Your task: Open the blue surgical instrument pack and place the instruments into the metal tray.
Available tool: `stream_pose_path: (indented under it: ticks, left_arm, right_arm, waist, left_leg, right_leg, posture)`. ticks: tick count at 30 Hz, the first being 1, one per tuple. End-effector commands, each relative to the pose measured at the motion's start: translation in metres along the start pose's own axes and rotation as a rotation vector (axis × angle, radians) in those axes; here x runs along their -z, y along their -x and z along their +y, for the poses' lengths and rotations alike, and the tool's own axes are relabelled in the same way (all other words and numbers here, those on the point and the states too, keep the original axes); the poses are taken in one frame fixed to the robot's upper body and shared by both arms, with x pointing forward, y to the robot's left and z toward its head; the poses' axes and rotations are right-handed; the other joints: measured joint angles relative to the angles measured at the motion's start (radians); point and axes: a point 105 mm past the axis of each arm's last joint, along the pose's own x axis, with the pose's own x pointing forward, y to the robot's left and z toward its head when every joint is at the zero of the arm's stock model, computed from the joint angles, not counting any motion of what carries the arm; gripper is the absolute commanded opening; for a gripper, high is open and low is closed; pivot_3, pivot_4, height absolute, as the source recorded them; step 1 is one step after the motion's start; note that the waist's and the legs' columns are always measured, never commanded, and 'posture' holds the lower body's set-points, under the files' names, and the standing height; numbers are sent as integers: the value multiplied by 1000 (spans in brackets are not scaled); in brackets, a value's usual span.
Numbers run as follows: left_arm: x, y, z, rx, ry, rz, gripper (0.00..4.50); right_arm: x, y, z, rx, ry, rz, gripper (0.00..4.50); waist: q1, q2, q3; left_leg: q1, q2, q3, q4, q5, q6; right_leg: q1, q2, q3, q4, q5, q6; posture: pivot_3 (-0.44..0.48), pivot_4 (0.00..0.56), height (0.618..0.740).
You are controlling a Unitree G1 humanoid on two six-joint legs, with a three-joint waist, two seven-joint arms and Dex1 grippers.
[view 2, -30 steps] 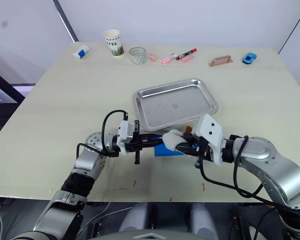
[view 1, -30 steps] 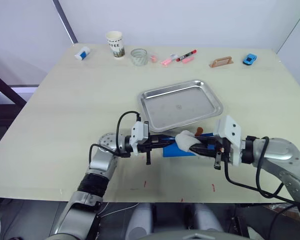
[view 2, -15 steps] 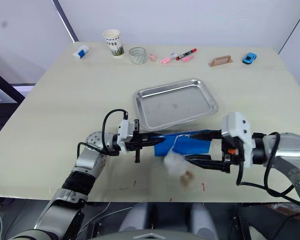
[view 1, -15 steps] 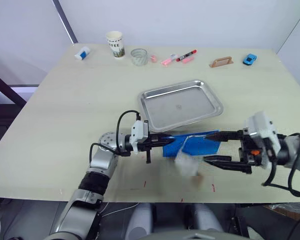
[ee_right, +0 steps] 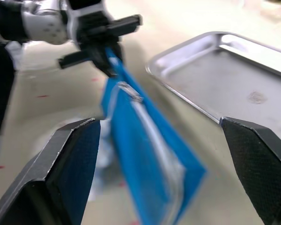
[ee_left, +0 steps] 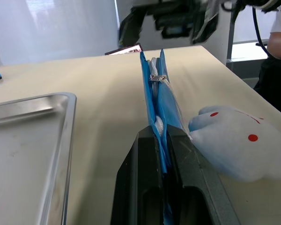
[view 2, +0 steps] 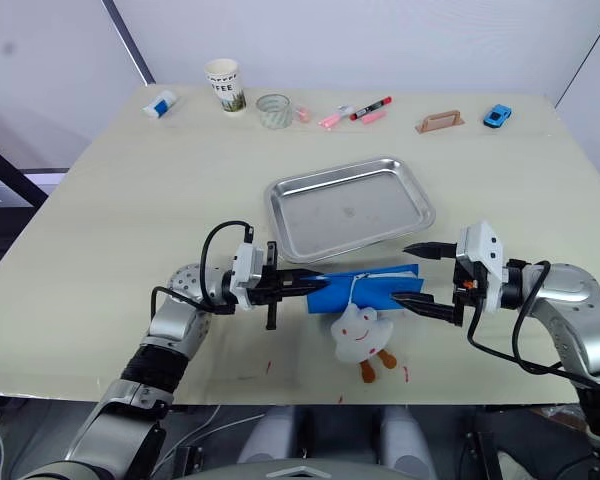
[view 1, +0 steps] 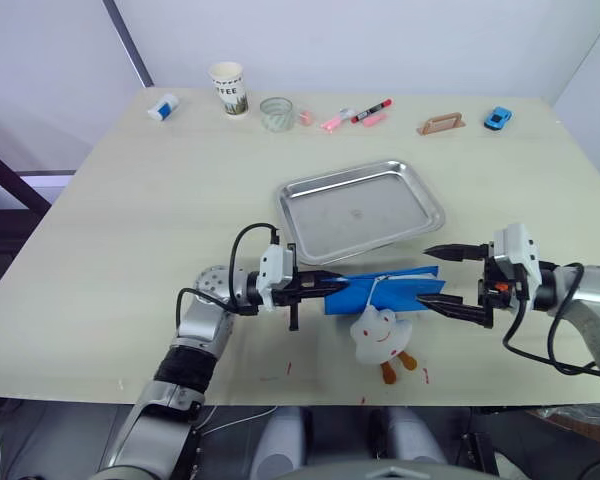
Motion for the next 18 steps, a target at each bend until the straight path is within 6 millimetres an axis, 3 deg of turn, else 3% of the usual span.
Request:
stream_pose_path:
  ticks: [1, 8, 12, 14, 18]
  left_arm:
    - [5, 6, -5, 11, 7, 38, 0]
    - [4, 6, -7, 12, 7, 42, 0]
    - [3, 6, -8, 12, 8, 42, 0]
    - [2, 6, -8, 11, 9, 42, 0]
    - [2, 7, -8, 8, 9, 46, 0]
  right_arm:
    - [2, 3, 1, -92, 14, 14, 4455]
    - [6, 0, -3, -141, 6, -2, 4455]
    - [8, -5, -4, -148, 10, -8, 3298]
    - [11, -7, -4, -150, 25, 1, 2284]
    - [12, -10, -4, -150, 33, -6, 2284]
  waist:
    - [0, 0, 0]
    - [0, 0, 0]
    - [0, 0, 0]
    - [1, 0, 0]
    - [1, 0, 0]
  left_leg:
    - [0, 0, 1, 0, 0, 0]
    - [0, 0, 0, 0, 0, 0]
    - [1, 0, 0, 0, 0, 0]
    - [1, 0, 0, 0, 0, 0]
    - [1, 0, 0, 0, 0, 0]
  right_leg:
    - [0, 0, 0, 0, 0, 0]
    - [0, 0, 0, 0, 0, 0]
    - [0, 0, 0, 0, 0, 0]
    - [0, 0, 0, 0, 0, 0]
    - [0, 0, 0, 1, 0, 0]
  posture:
    - [0, 150, 740]
    - [0, 150, 740]
    - [0, 150, 740]
    - [0, 150, 740]
    - [0, 150, 740]
